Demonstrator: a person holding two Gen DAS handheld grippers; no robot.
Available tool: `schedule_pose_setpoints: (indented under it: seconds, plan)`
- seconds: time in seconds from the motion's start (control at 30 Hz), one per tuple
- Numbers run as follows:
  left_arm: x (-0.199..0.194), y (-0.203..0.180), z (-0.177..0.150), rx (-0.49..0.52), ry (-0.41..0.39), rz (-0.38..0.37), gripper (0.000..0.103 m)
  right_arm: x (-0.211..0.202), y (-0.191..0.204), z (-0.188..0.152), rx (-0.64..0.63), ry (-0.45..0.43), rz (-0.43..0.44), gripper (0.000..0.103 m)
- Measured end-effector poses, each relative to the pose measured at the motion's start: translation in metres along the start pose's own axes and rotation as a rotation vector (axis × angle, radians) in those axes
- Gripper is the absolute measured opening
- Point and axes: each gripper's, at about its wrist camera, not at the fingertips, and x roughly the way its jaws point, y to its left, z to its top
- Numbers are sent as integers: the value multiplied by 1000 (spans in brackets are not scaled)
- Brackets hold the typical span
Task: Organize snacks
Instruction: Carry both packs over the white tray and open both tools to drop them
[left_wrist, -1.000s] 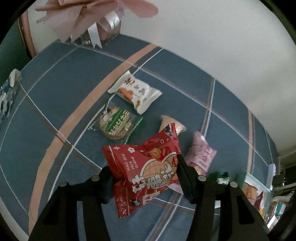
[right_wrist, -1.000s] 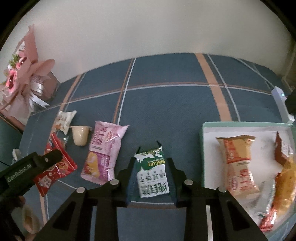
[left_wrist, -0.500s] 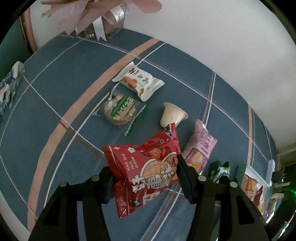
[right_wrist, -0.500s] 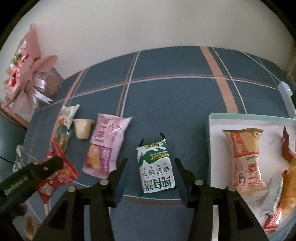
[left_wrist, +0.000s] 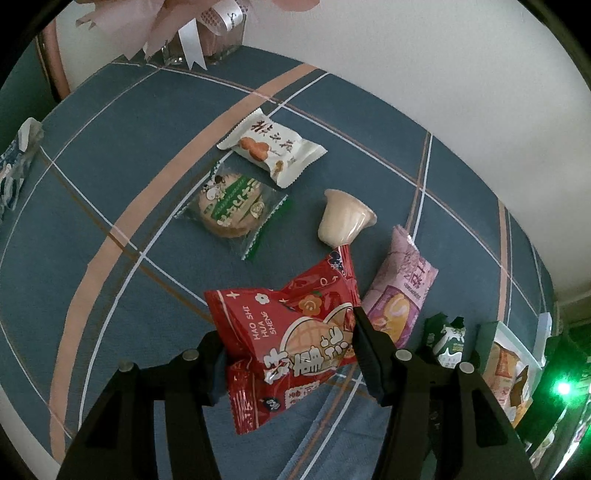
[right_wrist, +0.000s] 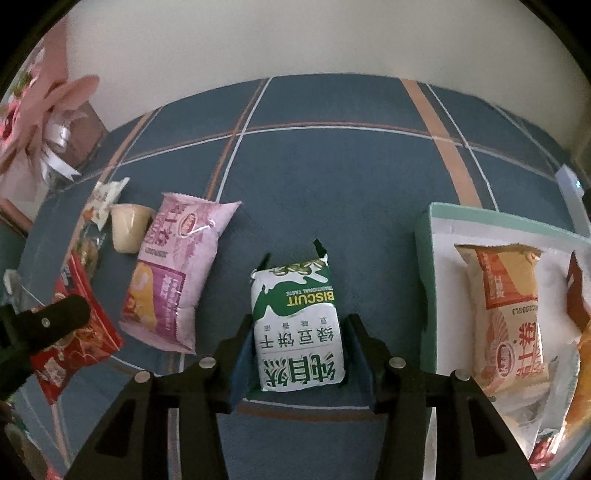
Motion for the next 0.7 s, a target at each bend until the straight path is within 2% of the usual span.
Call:
schedule_pose_setpoints:
  seconds: [0.17, 0.33, 0.43, 0.7]
  plan:
    - [8, 0, 0, -10, 17, 5, 59, 1, 13, -4, -38, -18, -60, 50]
    - [11, 0, 2, -20, 22, 4, 59, 1, 17, -9, -45, -33, -63, 49]
    - [13, 0, 1, -23, 23, 4, 59, -2, 17, -11, -43, -29, -63, 45]
    - [3, -2, -4, -14, 8, -7, 59, -11, 2, -9, 37, 25, 11, 42]
